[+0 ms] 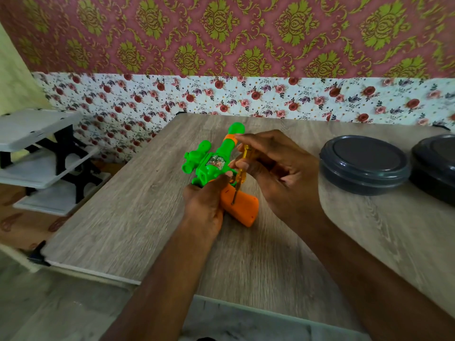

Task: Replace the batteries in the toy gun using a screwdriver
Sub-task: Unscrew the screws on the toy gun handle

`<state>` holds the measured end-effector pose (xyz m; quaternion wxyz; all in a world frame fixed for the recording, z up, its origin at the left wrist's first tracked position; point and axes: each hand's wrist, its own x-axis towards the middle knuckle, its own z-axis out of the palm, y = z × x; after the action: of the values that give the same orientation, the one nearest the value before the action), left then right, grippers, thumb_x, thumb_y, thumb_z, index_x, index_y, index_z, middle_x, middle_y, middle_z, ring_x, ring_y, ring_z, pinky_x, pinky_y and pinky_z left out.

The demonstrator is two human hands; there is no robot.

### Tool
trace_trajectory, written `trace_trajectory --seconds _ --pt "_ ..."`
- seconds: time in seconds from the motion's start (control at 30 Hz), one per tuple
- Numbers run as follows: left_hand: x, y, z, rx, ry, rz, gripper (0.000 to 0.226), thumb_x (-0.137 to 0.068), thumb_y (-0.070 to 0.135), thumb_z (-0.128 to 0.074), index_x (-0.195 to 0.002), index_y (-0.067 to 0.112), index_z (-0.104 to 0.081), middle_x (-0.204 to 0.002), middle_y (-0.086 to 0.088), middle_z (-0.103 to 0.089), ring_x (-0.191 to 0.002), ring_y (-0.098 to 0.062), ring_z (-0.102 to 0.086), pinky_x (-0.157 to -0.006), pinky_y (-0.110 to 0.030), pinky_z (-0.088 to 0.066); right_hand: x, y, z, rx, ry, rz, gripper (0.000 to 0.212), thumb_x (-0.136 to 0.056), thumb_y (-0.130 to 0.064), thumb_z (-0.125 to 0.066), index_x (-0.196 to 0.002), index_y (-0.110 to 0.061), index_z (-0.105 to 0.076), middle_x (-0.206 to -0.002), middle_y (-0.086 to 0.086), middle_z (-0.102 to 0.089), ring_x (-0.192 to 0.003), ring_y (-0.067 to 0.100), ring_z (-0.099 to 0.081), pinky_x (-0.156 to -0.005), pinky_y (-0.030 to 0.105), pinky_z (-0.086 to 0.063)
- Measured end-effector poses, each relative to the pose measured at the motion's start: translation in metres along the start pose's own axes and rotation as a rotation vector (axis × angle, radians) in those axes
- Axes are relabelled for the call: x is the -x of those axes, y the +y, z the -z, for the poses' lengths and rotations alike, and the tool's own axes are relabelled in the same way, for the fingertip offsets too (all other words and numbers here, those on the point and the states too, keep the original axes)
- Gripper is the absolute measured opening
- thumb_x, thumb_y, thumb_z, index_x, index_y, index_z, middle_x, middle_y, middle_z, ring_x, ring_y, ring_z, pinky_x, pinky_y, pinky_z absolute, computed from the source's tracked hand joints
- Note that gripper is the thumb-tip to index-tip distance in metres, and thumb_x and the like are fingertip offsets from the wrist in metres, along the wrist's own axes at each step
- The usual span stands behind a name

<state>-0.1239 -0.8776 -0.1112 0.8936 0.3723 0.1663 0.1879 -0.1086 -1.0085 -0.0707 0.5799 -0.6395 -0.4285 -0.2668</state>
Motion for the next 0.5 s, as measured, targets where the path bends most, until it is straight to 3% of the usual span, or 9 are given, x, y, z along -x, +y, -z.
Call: trace_trajectory --seconds 0.33,0.5 --pt "-0.0008 0.0005 0.0003 -0.02 0.015 0.004 0.036 -0.087 -0.017 -0.063 -0.122 -0.011 -0.063 -0.097 -0.019 -0.072 -0.068 -0.019 -0.072 -0.061 -0.032 -0.063 0.0007 0.0008 -0.0025 0.017 0.004 0.0 0.037 -0.086 0.007 -0.077 -0.122 0.004 -0.07 -0.106 0.015 -0.068 -0.097 0.023 -0.072 -0.081 0.027 -0.059" --pt "-0.0036 -0.0014 0.0032 -0.03 0.009 0.005 0.038 -0.088 -0.015 -0.063 -0.126 -0.012 -0.061 -0.109 -0.026 -0.069 -0.083 -0.029 -0.068 -0.076 -0.04 -0.062 -0.0003 0.0006 0.0004 0.03 0.024 0.022 0.035 -0.087 0.005 -0.076 -0.121 0.005 -0.07 -0.105 0.016 -0.068 -0.093 0.025 -0.072 -0.077 0.038 -0.062"
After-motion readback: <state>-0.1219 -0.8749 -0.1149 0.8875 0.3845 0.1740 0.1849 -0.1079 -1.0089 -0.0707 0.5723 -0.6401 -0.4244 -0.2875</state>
